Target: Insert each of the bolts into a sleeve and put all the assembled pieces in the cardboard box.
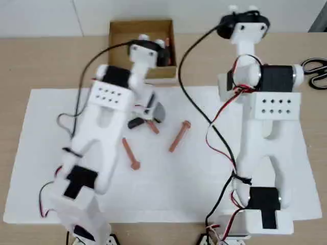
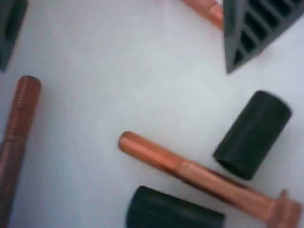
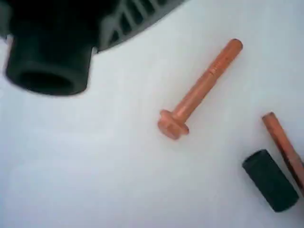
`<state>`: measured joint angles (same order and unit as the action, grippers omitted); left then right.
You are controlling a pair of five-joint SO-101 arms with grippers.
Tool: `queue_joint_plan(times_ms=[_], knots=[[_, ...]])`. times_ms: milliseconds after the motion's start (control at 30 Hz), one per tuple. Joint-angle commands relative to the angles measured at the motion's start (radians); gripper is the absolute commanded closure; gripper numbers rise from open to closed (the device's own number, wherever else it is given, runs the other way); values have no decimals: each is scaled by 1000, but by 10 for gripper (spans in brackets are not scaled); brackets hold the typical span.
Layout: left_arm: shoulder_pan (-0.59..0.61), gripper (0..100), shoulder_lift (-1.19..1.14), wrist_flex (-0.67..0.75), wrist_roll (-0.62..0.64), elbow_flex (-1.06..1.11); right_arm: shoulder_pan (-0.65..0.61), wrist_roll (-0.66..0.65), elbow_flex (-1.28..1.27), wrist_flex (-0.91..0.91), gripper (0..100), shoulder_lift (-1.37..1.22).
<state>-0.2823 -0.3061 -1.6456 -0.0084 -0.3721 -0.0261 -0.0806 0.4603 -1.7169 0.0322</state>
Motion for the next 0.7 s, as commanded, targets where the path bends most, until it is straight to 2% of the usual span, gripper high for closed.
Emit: queue_joint_plan(times_ms=[0,200,667], knots=[[-78,724,-112,-41,-60,-166,44,3,-35,1,995,65],[-153,724,-278,-69,-91,-314,74,3,-55,5,995,61],[-158,724,-517,-69,-72,-516,76,3,-55,31,995,61]])
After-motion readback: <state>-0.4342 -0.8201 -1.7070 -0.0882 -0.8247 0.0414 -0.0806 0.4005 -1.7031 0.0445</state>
